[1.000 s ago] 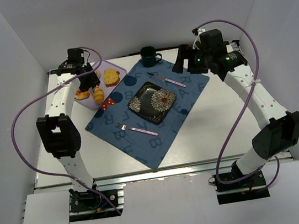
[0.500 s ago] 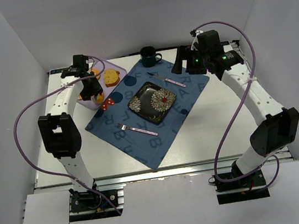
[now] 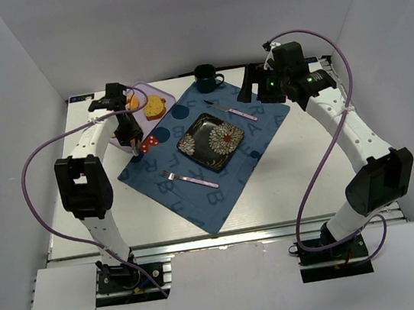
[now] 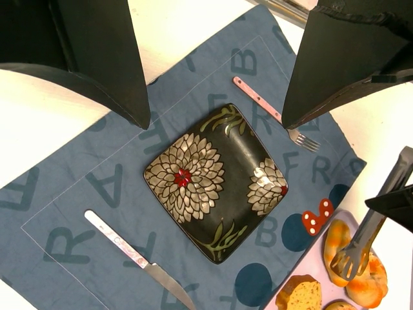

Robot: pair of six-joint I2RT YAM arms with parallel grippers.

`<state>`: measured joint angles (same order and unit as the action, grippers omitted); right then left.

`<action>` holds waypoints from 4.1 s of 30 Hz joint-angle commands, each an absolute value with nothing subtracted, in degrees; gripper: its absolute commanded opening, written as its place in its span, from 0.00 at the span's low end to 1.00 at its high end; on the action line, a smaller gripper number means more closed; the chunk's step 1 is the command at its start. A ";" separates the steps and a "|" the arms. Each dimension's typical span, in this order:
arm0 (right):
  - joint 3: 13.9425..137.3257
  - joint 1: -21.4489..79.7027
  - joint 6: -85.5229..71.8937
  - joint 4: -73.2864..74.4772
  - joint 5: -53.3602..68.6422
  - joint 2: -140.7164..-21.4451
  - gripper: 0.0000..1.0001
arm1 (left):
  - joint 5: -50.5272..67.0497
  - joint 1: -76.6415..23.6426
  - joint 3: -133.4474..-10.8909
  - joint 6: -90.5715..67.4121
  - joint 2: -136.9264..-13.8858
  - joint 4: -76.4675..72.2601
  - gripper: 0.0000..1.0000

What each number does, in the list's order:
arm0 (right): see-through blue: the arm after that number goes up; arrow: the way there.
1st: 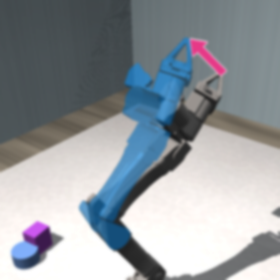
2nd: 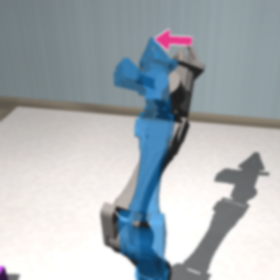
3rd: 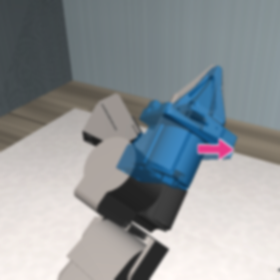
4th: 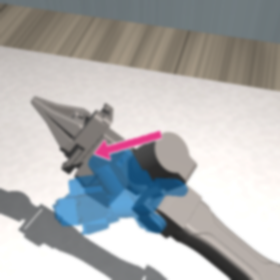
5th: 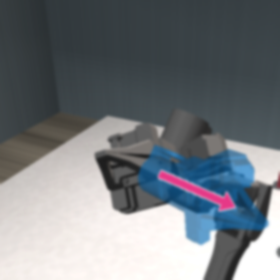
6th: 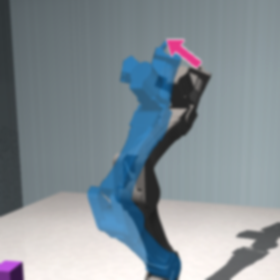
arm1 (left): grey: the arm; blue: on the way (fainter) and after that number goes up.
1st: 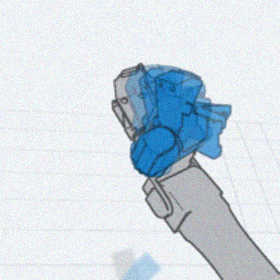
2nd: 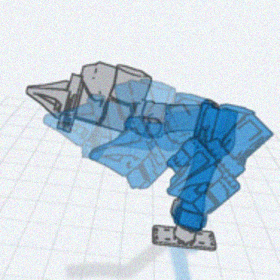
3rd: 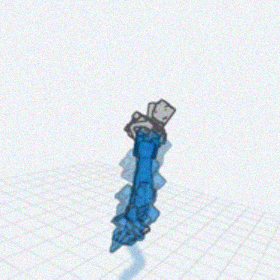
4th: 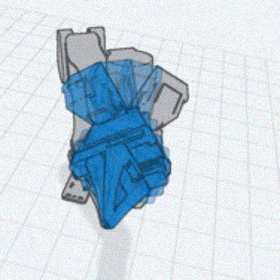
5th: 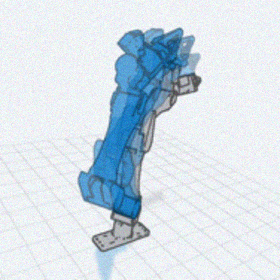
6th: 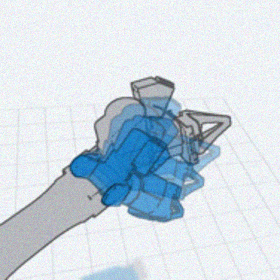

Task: Place the bread

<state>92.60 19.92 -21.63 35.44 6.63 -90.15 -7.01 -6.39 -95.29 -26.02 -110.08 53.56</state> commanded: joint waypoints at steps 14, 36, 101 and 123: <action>98.08 19.69 -21.53 34.80 5.37 -90.00 0.89 | 4.30 -10.71 -110.39 -24.61 -103.89 59.85 0.33; 99.58 18.98 -24.35 39.29 -8.09 -86.57 0.89 | 1.76 -38.14 -112.50 -27.60 -115.48 60.03 0.35; 100.28 18.81 -26.19 38.85 -2.37 -90.44 0.89 | -15.64 -13.19 -125.51 -29.97 -111.01 66.71 0.69; 102.92 18.46 -26.10 38.85 -1.85 -95.18 0.89 | -9.24 -1.41 -118.92 -28.82 -115.49 61.53 0.68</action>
